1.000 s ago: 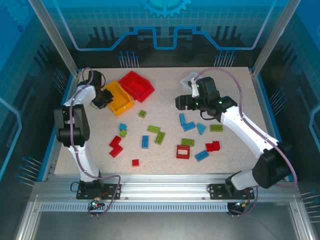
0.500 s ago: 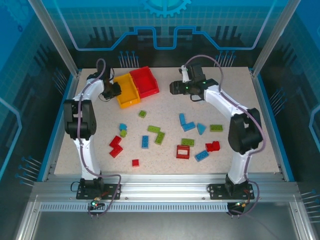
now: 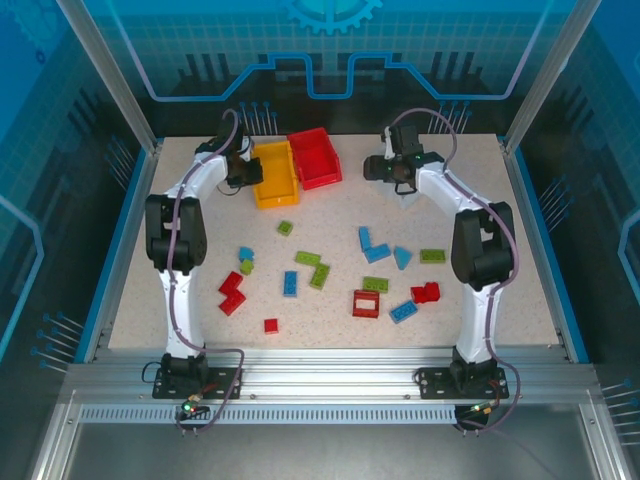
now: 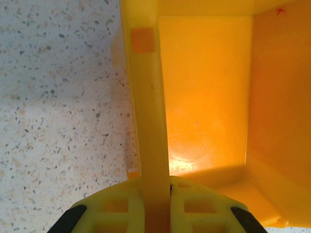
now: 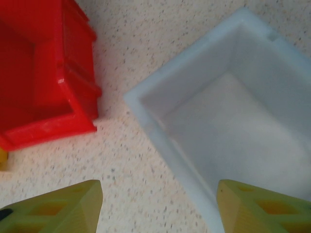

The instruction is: Sort the legos into containers by color

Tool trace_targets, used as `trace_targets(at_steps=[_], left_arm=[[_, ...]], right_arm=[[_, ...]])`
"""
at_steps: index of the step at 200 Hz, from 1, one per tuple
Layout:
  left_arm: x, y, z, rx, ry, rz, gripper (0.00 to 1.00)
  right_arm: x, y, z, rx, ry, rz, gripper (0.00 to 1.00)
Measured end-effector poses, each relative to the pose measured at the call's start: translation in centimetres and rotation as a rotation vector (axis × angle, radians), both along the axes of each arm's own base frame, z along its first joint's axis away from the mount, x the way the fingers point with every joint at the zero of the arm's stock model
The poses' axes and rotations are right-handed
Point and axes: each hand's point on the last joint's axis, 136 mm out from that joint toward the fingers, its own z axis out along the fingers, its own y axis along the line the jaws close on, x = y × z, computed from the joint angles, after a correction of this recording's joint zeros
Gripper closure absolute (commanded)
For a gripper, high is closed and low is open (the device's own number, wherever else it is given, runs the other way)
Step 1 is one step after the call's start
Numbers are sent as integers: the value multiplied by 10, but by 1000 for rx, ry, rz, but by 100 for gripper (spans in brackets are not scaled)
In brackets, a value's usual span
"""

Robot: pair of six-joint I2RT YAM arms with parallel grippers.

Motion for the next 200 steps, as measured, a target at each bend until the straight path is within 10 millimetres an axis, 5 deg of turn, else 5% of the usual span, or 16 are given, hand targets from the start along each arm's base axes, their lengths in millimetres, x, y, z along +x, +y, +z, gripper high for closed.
trace_targets(at_steps=[111, 146, 200], left_arm=[[9, -3, 1, -19, -9, 10, 90], [9, -3, 0, -24, -6, 19, 90], [9, -3, -1, -24, -8, 18, 95]], right_arm=[[82, 89, -11, 41, -78, 169, 48], [87, 97, -35, 54, -48, 180, 57], [85, 104, -44, 76, -26, 192, 75]])
